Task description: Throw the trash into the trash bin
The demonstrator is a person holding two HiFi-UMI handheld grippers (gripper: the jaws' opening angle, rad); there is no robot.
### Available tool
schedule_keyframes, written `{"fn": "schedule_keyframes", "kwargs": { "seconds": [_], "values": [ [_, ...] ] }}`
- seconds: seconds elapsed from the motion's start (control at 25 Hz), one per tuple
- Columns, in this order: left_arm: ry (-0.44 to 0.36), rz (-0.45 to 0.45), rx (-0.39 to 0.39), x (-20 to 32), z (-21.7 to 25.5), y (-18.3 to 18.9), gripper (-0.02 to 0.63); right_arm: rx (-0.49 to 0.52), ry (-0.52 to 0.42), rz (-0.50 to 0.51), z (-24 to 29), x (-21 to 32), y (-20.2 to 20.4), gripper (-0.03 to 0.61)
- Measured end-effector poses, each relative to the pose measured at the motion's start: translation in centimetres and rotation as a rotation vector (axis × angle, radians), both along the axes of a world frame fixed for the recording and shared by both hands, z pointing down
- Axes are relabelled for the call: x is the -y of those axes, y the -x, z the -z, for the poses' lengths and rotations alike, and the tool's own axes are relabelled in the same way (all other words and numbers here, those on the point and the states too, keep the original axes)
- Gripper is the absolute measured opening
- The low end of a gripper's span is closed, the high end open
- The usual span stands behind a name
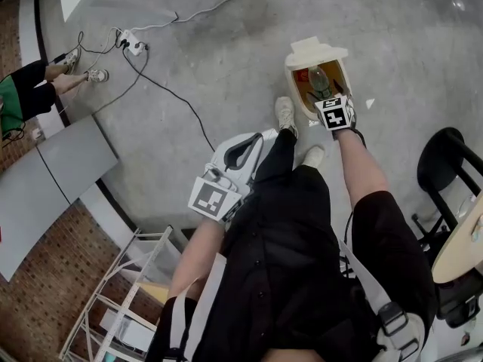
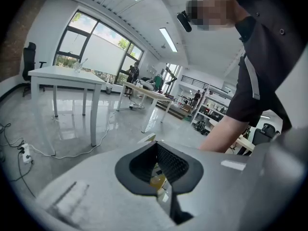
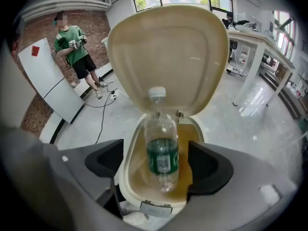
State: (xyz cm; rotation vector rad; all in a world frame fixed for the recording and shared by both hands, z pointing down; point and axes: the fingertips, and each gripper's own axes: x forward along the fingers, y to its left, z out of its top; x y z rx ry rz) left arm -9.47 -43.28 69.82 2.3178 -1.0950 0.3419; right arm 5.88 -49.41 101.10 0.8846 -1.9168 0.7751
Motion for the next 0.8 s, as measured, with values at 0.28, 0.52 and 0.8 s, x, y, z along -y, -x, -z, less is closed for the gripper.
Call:
{"fn": "schedule_keyframes", "kwargs": {
  "seconds": [0.28,0.52,0.8],
  "values": [
    [0.01,0.038,-0.027,-1.2,0.4,-1.1,0.0,0.024,-0.011,-0.012,1.4,-0.7,-0.5,0.371],
    [-0.038,0.018,-0.034,-0.8,1.6,-3.1,0.0,0.042,-0.052,-0.001,4.3,-1.1,-2.1,0.32],
    [-0.137,0.051,-0.046,0.2,4.8,-4.5,0.0,0.184,-0.229,0.046,14.4,-0.5,-1.8,0.236]
  ]
}}
